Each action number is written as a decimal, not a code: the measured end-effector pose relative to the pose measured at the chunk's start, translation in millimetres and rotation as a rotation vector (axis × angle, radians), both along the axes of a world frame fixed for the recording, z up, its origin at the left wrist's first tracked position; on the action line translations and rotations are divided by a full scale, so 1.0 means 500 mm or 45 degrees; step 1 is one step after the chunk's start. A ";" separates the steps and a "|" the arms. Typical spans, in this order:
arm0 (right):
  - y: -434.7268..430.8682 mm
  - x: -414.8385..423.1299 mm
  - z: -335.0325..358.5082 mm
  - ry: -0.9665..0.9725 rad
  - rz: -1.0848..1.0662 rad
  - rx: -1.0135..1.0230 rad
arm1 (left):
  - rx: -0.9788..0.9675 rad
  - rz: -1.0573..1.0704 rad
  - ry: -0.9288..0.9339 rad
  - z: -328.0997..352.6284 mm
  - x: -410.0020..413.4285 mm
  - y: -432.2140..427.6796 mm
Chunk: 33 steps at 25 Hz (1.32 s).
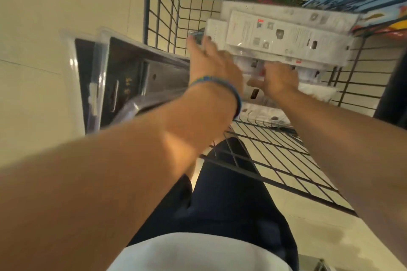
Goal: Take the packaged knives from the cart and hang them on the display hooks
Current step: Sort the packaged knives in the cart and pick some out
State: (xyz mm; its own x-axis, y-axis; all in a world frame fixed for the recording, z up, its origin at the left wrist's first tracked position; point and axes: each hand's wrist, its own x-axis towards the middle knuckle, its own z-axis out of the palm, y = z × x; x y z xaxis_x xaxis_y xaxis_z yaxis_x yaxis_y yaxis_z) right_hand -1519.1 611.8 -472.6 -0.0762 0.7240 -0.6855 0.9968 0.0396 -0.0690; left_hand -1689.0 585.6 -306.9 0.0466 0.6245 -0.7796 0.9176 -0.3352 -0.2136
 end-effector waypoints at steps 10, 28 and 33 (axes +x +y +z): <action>-0.052 -0.035 0.207 0.198 -0.021 0.471 | -0.160 -0.164 0.469 0.004 -0.083 0.008; -0.198 -0.109 0.610 0.715 -0.074 1.046 | -0.395 2.660 -1.891 0.194 -0.154 -0.015; -0.224 -0.092 0.676 0.727 0.229 1.212 | -0.655 2.887 -2.092 0.218 -0.170 -0.030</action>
State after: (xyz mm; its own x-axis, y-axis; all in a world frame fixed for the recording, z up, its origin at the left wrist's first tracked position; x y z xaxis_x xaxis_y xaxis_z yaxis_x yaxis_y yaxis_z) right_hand -1565.0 499.9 -134.8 -0.3586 0.8808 0.3091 0.8034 0.4599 -0.3783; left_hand -1774.1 570.4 -198.0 0.2918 0.4901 -0.8214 -0.7147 0.6825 0.1533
